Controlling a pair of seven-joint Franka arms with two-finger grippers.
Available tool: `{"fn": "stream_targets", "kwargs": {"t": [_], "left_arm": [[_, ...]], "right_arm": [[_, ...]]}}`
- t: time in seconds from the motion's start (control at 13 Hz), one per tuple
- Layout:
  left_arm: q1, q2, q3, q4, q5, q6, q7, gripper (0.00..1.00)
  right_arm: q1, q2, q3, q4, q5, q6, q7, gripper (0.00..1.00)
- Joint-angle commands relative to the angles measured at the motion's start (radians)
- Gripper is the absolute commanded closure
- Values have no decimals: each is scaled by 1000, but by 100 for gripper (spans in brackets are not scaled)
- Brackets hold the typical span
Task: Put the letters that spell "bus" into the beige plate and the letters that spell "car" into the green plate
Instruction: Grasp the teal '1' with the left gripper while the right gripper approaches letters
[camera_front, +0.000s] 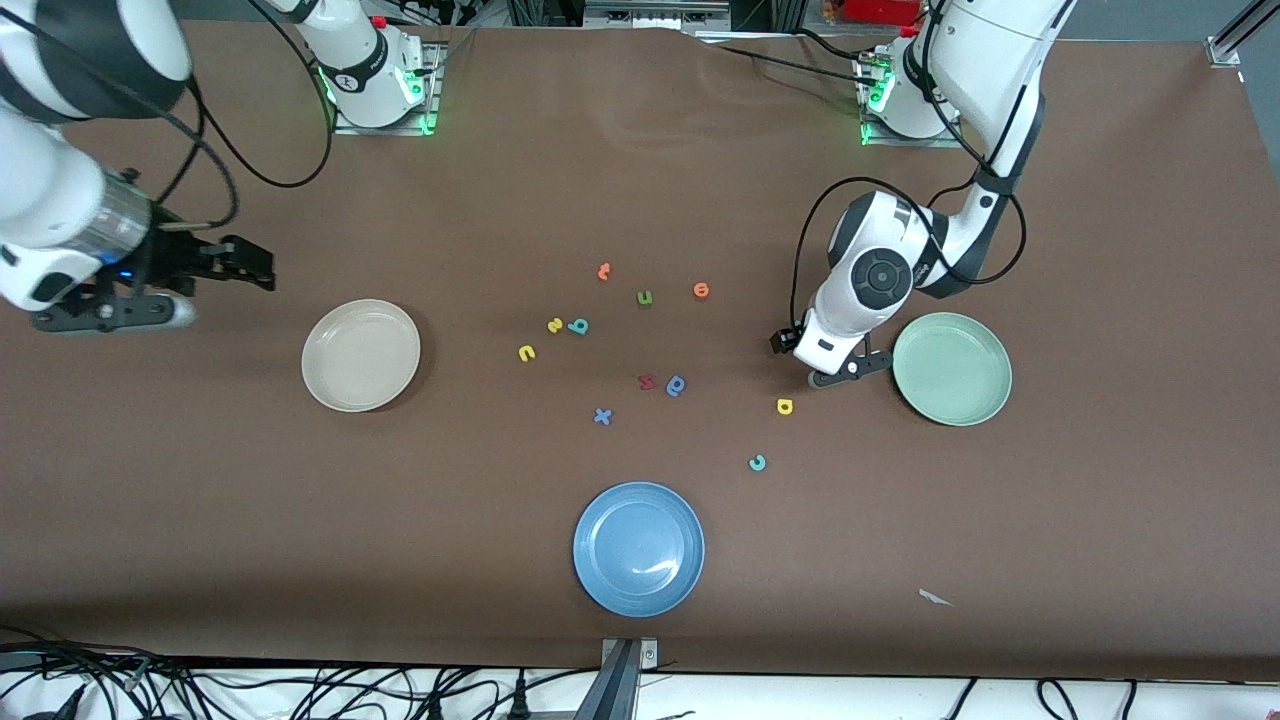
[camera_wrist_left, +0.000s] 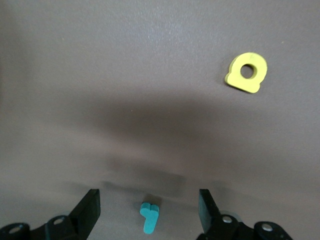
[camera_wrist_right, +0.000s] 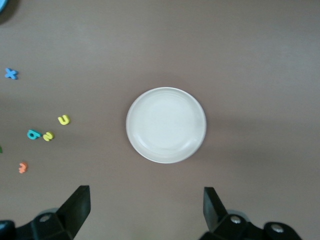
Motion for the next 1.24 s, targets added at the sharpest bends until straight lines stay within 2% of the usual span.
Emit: {"fn": "stream_targets", "kwargs": {"t": [0.0, 0.39, 0.93, 1.16], "left_arm": [[-3, -21, -10, -36, -28, 5, -2, 24], [3, -29, -22, -49, -47, -1, -5, 36], [3, -23, -21, -49, -76, -3, 0, 58], [3, -21, -21, -49, -76, -3, 0, 70]], "right_arm": [[-5, 14, 69, -57, 15, 83, 75, 0], [-5, 82, 182, -160, 14, 295, 194, 0], [13, 215, 247, -171, -5, 496, 301, 0], [71, 264, 248, -172, -98, 541, 396, 0]]}}
